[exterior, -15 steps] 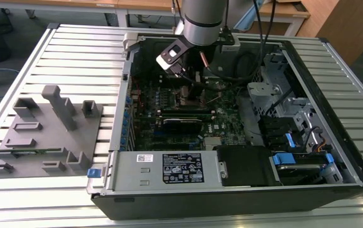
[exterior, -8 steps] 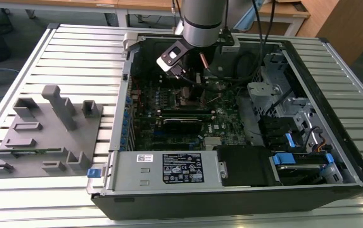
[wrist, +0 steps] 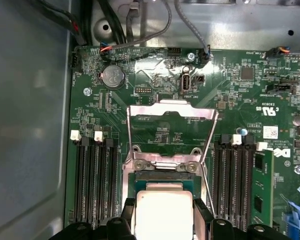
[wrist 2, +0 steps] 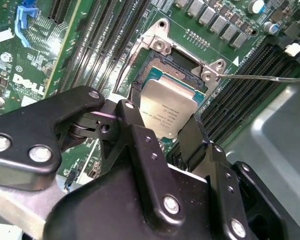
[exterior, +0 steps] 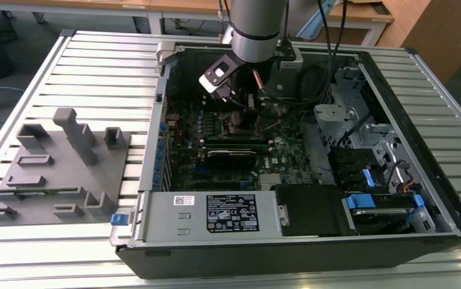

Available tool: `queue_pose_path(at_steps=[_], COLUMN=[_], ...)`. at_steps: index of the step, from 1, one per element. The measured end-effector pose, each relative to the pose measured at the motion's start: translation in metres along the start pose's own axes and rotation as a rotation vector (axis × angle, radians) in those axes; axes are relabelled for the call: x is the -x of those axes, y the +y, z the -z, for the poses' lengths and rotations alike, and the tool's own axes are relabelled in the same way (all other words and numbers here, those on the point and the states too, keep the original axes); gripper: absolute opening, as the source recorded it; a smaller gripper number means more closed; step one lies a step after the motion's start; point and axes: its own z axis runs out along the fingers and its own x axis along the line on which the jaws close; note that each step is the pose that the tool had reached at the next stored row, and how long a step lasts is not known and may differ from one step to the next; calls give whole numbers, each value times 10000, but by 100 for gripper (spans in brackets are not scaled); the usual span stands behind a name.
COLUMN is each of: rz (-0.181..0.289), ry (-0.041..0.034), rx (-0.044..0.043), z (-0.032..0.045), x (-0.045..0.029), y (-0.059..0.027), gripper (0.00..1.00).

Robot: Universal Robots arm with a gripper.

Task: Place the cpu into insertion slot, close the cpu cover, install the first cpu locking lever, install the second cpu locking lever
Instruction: 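Place the cpu into insertion slot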

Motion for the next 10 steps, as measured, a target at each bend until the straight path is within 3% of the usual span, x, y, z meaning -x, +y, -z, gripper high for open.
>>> queue_pose_path(at_steps=[10], rz=[-5], ry=[-1], rx=[0], z=[-84], x=[1], y=[-2], gripper=[54])
